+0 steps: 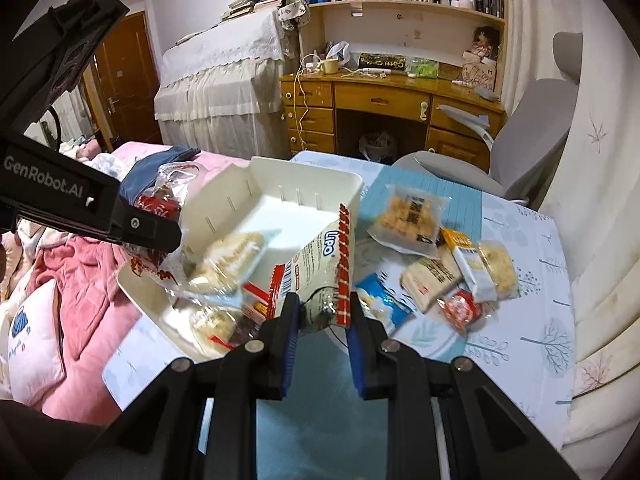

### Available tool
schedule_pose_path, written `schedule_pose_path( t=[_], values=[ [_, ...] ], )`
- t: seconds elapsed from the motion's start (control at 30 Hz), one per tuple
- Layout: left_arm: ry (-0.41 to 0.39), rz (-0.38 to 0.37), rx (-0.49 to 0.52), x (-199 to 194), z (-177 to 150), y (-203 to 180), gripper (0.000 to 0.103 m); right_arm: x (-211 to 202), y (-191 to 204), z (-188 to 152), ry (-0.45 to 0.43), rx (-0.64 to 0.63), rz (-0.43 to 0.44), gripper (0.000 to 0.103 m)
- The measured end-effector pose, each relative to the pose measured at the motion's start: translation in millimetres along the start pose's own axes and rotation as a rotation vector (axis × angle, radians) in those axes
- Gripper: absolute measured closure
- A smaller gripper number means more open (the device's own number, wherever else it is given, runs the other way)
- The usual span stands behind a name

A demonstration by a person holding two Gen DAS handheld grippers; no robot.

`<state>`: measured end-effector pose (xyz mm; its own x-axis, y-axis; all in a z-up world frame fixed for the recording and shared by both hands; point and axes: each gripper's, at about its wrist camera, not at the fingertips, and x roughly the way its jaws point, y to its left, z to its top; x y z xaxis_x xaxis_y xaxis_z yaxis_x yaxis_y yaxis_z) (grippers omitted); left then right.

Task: Organize snacks
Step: 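Lower both held packs into the white tray and open both tools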

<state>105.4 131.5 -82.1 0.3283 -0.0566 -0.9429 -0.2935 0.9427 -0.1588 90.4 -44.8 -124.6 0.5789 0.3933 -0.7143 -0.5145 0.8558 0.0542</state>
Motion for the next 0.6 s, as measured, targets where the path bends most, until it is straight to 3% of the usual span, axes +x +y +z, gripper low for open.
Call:
schedule_pose_path(
  t=[0.33,0.6],
  values=[
    [0.024,-0.005,0.095,15,19,51,0.058,20,48,9,-0.032,0.075,-0.039,0.08],
    [0.058,-0.01,0.158,29,24,68,0.055,39,67,6,-0.02,0.163,-0.074,0.08]
  ],
)
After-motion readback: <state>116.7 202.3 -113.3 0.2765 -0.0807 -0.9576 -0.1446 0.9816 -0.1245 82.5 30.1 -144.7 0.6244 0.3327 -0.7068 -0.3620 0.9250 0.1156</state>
